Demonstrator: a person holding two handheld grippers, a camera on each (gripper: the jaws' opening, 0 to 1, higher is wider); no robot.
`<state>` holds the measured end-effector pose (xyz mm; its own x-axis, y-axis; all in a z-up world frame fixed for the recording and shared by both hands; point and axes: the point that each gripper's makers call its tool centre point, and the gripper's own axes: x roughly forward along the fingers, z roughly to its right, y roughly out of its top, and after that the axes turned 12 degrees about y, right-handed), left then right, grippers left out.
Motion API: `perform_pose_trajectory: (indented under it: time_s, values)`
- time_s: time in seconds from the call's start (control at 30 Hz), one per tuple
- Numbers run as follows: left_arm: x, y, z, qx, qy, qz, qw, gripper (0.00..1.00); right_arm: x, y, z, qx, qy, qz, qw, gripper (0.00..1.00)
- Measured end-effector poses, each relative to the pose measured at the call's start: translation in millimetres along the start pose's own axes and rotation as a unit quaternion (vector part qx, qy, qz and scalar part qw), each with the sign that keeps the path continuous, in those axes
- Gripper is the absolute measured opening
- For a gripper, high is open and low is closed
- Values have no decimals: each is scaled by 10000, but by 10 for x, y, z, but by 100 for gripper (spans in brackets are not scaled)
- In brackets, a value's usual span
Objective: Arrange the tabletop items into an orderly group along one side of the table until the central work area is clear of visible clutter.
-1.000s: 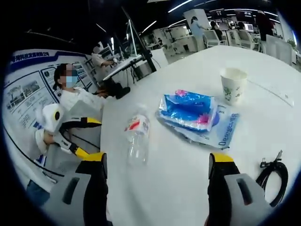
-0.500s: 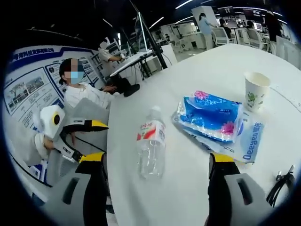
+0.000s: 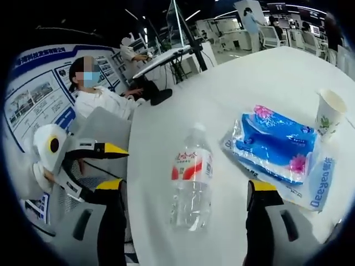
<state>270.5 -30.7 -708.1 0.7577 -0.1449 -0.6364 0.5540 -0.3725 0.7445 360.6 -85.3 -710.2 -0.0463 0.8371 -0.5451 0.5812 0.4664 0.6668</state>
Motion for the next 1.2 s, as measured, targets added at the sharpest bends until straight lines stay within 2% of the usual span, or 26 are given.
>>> perform_pose_trajectory:
  time_s: [0.2, 0.33, 0.57, 0.9, 1.0, 1.03, 1.07, 1.2]
  values:
    - [6, -7, 6, 49, -13, -6, 10000, 63, 160, -44, 50, 128, -71, -106, 9998, 89]
    - [13, -29, 3, 93, -5, -56, 9999, 62, 262, -65, -22, 152, -14, -136, 9998, 89]
    - [13, -41, 12, 134, -31, -76, 9999, 61, 382, -143, -71, -180, -52, -414, 9990, 85]
    - [4, -36, -1, 207, 30, -66, 9998, 56, 458, -214, 47, -408, -324, -665, 9964, 80]
    - [1, -34, 10, 184, 1, -58, 9998, 53, 475, -279, 41, -448, -336, -807, 9952, 74]
    - [2, -38, 2, 194, 19, -69, 9998, 53, 458, -256, 116, -722, -519, -831, 9926, 72]
    - [3, -42, 0, 198, 25, -81, 9998, 53, 471, -309, 66, -604, -445, -892, 9932, 68]
    - [6, -58, 4, 227, 23, -112, 9997, 52, 441, -327, 130, -835, -596, -1049, 9892, 55]
